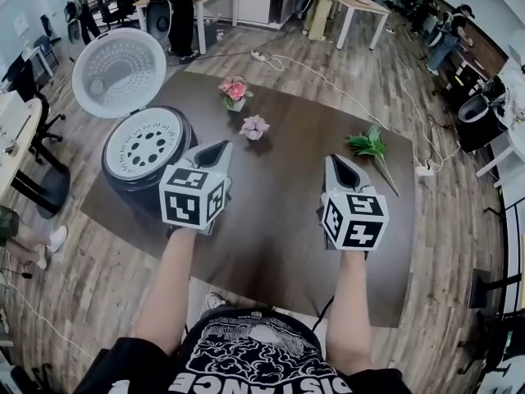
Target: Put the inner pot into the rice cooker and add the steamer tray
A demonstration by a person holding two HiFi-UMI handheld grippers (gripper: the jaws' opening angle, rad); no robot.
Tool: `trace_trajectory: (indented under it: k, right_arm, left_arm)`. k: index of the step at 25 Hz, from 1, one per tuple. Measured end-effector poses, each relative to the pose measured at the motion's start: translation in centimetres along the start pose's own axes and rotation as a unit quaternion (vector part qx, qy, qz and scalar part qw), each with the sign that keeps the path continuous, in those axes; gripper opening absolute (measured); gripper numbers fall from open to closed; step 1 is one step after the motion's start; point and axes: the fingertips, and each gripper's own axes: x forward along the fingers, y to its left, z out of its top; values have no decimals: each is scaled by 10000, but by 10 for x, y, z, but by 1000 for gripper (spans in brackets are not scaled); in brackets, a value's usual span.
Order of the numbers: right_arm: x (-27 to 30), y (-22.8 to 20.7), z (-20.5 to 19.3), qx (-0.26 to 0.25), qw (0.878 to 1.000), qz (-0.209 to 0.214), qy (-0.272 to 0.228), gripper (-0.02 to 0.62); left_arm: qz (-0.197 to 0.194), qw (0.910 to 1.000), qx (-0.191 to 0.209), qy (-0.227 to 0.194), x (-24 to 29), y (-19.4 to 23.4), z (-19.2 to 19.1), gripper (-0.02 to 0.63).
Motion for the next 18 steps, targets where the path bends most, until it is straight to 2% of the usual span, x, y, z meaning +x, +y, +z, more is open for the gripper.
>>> trace_trajectory:
  k: [18]
  right_arm:
    - [-9, -11, -1, 127, 9999, 87, -52, -2]
  left_arm:
    - [85, 9999, -75, 113, 0, -5, -6, 5]
